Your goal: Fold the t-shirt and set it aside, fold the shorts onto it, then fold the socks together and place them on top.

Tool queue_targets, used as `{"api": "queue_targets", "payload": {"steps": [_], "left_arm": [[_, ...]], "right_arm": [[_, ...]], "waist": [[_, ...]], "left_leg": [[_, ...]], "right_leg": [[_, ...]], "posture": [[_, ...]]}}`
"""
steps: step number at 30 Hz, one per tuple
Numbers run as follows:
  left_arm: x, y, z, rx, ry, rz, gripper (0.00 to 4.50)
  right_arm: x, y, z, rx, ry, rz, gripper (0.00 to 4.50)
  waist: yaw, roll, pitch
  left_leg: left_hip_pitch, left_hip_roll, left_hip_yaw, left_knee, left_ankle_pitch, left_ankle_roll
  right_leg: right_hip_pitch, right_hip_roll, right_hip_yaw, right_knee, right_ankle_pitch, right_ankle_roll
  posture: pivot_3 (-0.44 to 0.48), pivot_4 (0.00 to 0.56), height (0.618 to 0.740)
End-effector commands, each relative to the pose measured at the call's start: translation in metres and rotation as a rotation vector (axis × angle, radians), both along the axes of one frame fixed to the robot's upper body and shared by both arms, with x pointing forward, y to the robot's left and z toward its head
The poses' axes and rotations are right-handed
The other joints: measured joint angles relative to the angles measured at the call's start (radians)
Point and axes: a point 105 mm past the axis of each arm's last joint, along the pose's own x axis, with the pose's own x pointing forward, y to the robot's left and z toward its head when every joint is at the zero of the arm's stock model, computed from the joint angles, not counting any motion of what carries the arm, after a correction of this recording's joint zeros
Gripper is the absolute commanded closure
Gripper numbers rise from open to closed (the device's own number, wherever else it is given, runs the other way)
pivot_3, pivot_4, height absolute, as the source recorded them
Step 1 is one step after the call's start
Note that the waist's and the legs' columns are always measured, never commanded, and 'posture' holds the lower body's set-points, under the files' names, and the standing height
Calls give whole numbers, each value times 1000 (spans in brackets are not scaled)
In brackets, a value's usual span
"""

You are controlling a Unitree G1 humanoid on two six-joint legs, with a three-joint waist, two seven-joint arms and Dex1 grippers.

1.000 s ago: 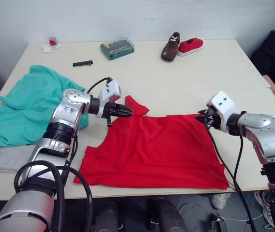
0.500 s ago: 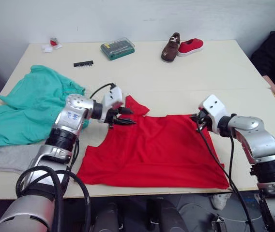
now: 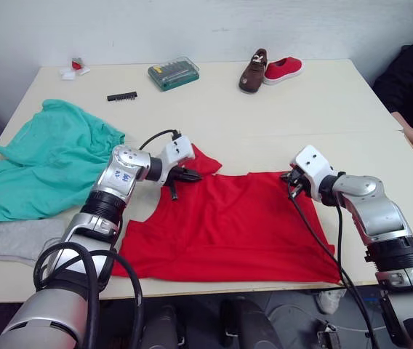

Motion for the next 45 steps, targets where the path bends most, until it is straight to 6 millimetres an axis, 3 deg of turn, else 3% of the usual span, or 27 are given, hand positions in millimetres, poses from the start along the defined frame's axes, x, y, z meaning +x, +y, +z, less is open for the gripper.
{"api": "queue_targets", "payload": {"steps": [1,5,8,11,17,21,23,25,29,32,36,45], "left_arm": [[7,23,-9,145,-32,69,4474],[6,61,-26,340,-62,124,4474],[7,86,-26,422,-101,184,4474],[5,98,-19,412,-95,231,4474],[-8,73,3,194,-5,218,4474],[17,50,73,-99,-24,308,4474],[25,42,86,-159,4,319,4474],[31,36,87,-191,54,336,4474],[32,29,69,-205,213,371,3244],[31,20,67,-279,318,401,2369],[34,19,65,-317,374,477,2369],[35,18,65,-388,430,537,2369]], "right_arm": [[4,-16,-9,-106,18,-57,4500],[2,-34,-13,-172,22,-116,4500],[-2,-42,-11,-176,26,-141,4500],[-6,-46,-11,-181,28,-147,4500],[-4,-34,2,-104,-40,-107,4500],[-4,-22,31,-30,-127,-83,4500],[-5,-19,33,-16,-123,-73,4500],[-6,-14,32,-10,-117,-63,4500],[-5,-8,26,-18,-114,-58,4500],[-5,-3,22,-17,-112,-50,4500],[-4,-1,21,-19,-114,-51,4500],[-8,0,13,-13,-102,-55,4500]], "waist": [[0,-1,0],[-1,-1,-2],[-3,-1,-3],[-3,-1,-3],[-4,-1,-3],[5,-2,0],[7,-3,1],[4,-3,1],[-2,-3,1],[-8,-5,2],[-7,-6,3],[-3,-6,3]], "left_leg": [[1,0,0,0,0,0],[4,0,0,1,0,0],[6,0,0,1,0,0],[6,0,1,1,0,-1],[6,0,1,0,1,-1],[2,0,1,3,1,-1],[-3,0,-1,7,1,0],[-4,0,-2,7,0,1],[-1,-1,1,3,-1,0],[-1,1,2,3,-1,-1],[-12,1,2,7,0,-2],[-13,0,2,9,0,-2]], "right_leg": [[1,0,0,0,0,0],[4,0,0,1,0,0],[4,-1,2,2,0,0],[4,-1,2,4,0,-1],[4,-1,2,4,-1,-1],[1,0,2,5,-1,-1],[-2,0,1,6,0,-1],[-2,0,1,4,0,0],[-1,-1,1,3,-1,1],[-4,1,2,5,-1,0],[-15,1,3,10,-1,0],[-16,0,3,12,-1,0]], "posture": [[0,150,740],[0,150,740],[0,150,740],[0,150,740],[0,150,740],[0,150,740],[0,150,740],[0,150,740],[0,150,740],[0,150,740],[0,150,740],[0,150,740]]}}
